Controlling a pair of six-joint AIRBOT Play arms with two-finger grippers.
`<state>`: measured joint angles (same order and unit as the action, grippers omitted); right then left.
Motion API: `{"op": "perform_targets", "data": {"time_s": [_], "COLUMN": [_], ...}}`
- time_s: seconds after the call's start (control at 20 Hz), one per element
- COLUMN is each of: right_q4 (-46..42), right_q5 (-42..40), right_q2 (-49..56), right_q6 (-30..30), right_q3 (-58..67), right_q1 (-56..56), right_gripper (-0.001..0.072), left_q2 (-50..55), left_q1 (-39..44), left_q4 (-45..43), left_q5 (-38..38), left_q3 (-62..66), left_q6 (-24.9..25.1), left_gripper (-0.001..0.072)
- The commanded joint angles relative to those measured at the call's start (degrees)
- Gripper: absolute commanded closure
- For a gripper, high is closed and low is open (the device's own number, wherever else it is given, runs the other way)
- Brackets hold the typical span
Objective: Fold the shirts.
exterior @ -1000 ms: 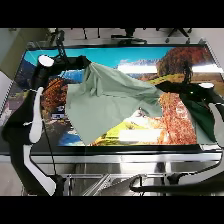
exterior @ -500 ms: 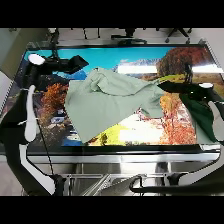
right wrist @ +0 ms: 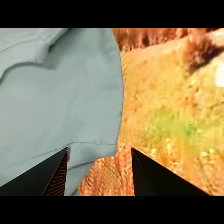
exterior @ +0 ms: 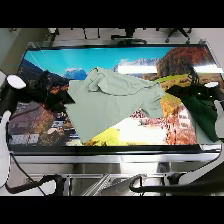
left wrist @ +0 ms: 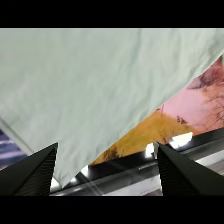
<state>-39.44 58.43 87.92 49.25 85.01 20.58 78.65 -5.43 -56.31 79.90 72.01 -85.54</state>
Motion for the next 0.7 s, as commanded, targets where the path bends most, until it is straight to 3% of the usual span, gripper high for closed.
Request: {"op": "perform_targets", "data": {"time_s": [0.0,0.2,0.3,0.65], "right_q4": [-0.5,1.6,2.6,2.6], "right_q5": [-0.6,-1.6,-1.7,-2.5], "right_q2": [3.1,5.4,6.0,7.6], "right_q6": [1.2,1.2,1.1,1.2], "right_q3": [1.5,4.2,5.0,5.3], "right_q1": [-2.2,-3.1,-3.1,-3.8], "right_gripper": [0.0281,0.0284,0.0371,0.0368], "left_q2": [-8.7,-12.4,-13.1,-7.8], "left_q1": [0.0,0.0,0.9,10.4], "left_q4": [-2.5,1.0,2.8,9.6], "left_q5": [-5.4,-12.0,-15.6,-34.4], "left_q3": [-21.2,-36.0,-40.0,-40.2], "left_q6": [-1.1,-1.0,-1.0,0.2], "left_gripper": [0.0036,0.0036,0.0036,0.0063]}}
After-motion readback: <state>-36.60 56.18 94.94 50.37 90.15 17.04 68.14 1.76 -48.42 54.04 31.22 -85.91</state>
